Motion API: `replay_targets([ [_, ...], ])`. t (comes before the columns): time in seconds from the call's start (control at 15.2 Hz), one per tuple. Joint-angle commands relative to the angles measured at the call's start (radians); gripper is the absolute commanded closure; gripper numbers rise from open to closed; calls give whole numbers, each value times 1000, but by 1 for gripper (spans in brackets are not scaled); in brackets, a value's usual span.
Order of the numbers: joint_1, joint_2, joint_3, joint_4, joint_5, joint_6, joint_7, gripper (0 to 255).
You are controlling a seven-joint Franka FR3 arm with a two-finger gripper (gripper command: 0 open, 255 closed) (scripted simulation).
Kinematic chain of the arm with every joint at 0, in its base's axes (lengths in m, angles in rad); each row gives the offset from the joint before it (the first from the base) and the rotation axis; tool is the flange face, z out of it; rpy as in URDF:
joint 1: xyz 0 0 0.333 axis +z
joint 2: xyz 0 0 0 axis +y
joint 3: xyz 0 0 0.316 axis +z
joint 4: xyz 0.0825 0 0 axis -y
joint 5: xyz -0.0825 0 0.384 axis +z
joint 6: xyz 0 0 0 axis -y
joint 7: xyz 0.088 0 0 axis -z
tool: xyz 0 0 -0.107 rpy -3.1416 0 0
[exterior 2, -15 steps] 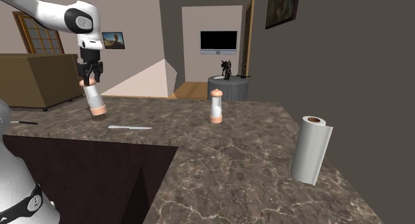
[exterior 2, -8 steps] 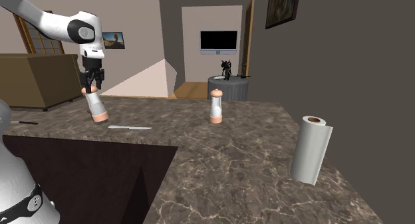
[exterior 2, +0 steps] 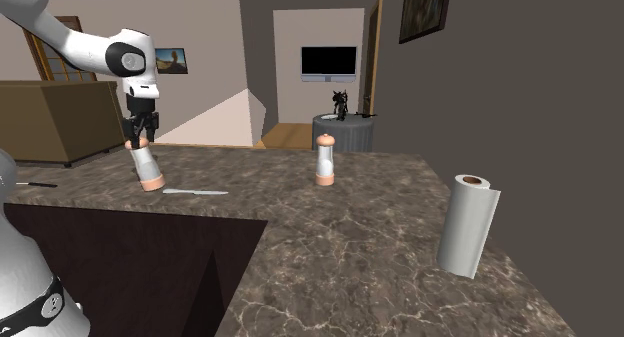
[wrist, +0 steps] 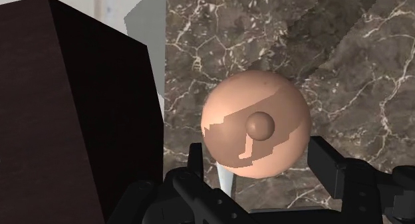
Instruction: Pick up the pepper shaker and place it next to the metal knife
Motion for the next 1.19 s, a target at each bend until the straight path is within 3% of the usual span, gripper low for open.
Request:
replay_targets([
  [0.0,0,1,0,-1,0,2,0,255],
  [0.2,0,1,0,-1,0,2,0,255],
  [0.26,0,1,0,-1,0,2,0,0],
  [0.59,0,1,0,-1,0,2,0,0],
  [0.86,-2,-65,-48,83,25,-139,-26,0],
  [1.12,-2,-65,-48,83,25,-139,-26,0],
])
